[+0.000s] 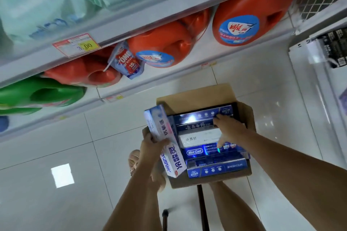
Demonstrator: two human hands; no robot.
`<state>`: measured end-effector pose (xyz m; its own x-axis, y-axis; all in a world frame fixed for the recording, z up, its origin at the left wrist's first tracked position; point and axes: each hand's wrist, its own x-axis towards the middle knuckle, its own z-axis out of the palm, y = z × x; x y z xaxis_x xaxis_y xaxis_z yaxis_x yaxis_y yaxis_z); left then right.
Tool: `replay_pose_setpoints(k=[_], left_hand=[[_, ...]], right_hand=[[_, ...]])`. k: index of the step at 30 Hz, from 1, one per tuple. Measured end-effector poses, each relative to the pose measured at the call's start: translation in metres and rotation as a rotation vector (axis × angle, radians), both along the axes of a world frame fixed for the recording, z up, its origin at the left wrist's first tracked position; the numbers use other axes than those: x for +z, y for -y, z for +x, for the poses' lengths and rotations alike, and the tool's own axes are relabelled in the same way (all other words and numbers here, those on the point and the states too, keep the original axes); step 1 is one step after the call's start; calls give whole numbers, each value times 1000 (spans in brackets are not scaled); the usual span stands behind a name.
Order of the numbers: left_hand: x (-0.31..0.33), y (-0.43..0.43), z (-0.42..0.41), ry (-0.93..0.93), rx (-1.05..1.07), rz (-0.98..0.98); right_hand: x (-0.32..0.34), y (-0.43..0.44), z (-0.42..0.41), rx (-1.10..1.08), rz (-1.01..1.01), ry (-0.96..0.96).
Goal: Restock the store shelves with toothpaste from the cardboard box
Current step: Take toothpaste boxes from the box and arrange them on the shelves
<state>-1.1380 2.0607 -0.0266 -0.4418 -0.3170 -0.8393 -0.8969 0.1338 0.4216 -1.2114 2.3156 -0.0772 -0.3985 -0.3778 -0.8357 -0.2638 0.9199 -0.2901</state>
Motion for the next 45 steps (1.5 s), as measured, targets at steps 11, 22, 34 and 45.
replay_pose_setpoints(k=[11, 22, 34, 45], left_hand=[[11, 39, -9, -26, 275, 708], [55, 46, -13, -72, 316, 669], [259, 17, -32, -135, 409, 737], [400, -19, -36, -359, 225, 898]], right_hand=[[-3, 1, 5, 73, 71, -23], [59, 8, -10, 99, 81, -85], [305, -13, -32, -302, -180, -178], [454, 5, -7, -785, -613, 33]])
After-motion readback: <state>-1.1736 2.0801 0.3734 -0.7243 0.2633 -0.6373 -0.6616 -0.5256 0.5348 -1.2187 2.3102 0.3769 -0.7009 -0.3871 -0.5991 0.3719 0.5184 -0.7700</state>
